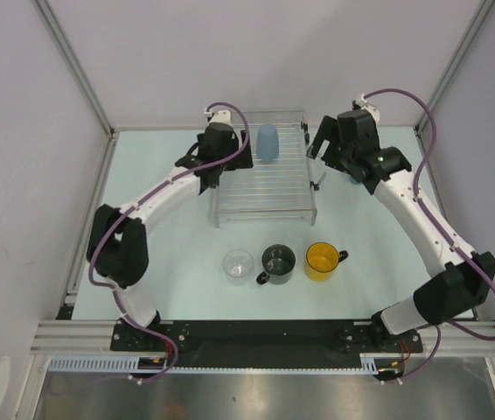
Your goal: Unload the cups from the dish rack
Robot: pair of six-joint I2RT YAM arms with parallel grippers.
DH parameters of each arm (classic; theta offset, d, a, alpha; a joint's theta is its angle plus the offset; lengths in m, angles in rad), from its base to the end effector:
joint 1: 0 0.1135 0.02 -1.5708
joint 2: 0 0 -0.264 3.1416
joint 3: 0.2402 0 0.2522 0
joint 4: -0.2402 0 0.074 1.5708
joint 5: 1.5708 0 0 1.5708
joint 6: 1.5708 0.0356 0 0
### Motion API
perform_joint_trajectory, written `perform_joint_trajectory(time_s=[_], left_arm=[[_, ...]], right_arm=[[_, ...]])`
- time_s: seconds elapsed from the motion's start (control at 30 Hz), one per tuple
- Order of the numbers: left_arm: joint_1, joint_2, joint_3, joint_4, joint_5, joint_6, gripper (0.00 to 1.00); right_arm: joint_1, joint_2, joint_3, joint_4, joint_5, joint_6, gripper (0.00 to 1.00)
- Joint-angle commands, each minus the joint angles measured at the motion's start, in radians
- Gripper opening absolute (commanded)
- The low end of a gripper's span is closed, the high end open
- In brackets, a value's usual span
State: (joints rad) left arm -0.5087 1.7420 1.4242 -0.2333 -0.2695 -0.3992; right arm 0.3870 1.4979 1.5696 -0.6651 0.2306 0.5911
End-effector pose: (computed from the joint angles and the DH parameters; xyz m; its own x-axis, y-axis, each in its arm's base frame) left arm 0.3616 -0.1908 0.2974 -0.5268 -0.1352 -0.8392 0.0723 0.9766 -0.2027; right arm 0.3095 0.1173 0.3934 -0.5369 0.3670 -0.7596 0.1292 0.9256 0.3559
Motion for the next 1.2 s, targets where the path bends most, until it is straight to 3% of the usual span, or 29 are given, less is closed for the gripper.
perform_joint_trajectory(time_s=[0.0, 0.13, 0.27, 0.5, 0.67, 1.17], left_arm=[[-0.005, 0.152, 0.172, 0.092, 0.116, 0.14, 1.0], [-0.008, 0.277, 0.333, 0.094, 0.127, 0.213, 1.0], [-0.007, 0.329, 0.331, 0.228, 0.147, 0.276, 1.0], [-0.008, 0.412, 0.346, 0.397, 0.171, 0.394, 1.0], [-0.008, 0.453, 0.361, 0.486, 0.207, 0.398, 1.0], [-0.001, 0.613, 0.548, 0.474, 0.273, 0.387, 1.0]], right_arm=[[0.026, -0.137, -0.113, 0.111, 0.064, 0.007, 0.95], [0.075, -0.261, -0.28, 0.194, 0.107, 0.018, 0.94], [0.107, -0.324, -0.402, 0.28, 0.087, 0.029, 0.94], [0.157, -0.318, -0.44, 0.246, 0.058, 0.018, 0.93], [0.208, -0.337, -0.485, 0.272, 0.064, 0.015, 0.93], [0.266, -0.271, -0.502, 0.302, 0.032, 0.018, 0.93]])
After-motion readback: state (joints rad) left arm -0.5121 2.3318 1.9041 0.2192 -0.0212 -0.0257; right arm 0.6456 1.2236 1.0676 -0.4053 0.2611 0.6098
